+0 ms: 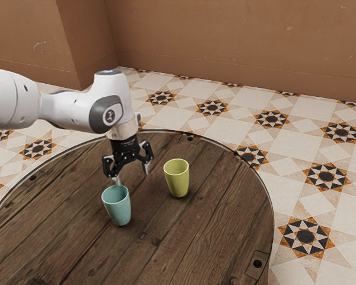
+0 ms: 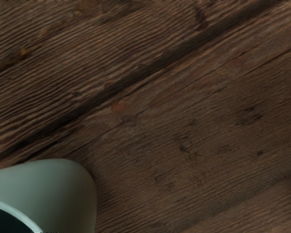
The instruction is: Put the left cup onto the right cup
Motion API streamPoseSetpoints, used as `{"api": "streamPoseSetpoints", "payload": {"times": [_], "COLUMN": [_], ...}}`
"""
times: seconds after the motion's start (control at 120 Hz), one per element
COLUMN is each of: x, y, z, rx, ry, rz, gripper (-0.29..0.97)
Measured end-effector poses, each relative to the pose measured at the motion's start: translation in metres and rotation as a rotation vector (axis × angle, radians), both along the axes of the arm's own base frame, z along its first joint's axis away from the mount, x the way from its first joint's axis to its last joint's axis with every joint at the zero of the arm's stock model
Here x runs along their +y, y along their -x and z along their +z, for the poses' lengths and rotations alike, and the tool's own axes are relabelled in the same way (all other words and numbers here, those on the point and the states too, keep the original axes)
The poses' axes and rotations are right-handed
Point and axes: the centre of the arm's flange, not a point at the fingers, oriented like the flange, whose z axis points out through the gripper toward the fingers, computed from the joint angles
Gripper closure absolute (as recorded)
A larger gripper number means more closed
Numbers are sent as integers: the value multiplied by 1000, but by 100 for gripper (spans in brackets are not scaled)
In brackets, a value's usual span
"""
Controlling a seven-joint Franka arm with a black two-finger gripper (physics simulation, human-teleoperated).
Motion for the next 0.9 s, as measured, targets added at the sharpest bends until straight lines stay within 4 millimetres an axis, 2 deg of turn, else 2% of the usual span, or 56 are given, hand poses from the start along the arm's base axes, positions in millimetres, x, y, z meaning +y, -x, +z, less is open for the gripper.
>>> {"api": "streamPoseSetpoints", "payload": {"times": [0.367, 0.692, 0.9], "x": [2, 2, -5], "y": [13, 22, 22], "z": [7, 1, -2], "rx": [-6, 9, 14], "ry": [-1, -7, -9], "rz": [10, 6, -9], "gripper": [0, 0, 0]}}
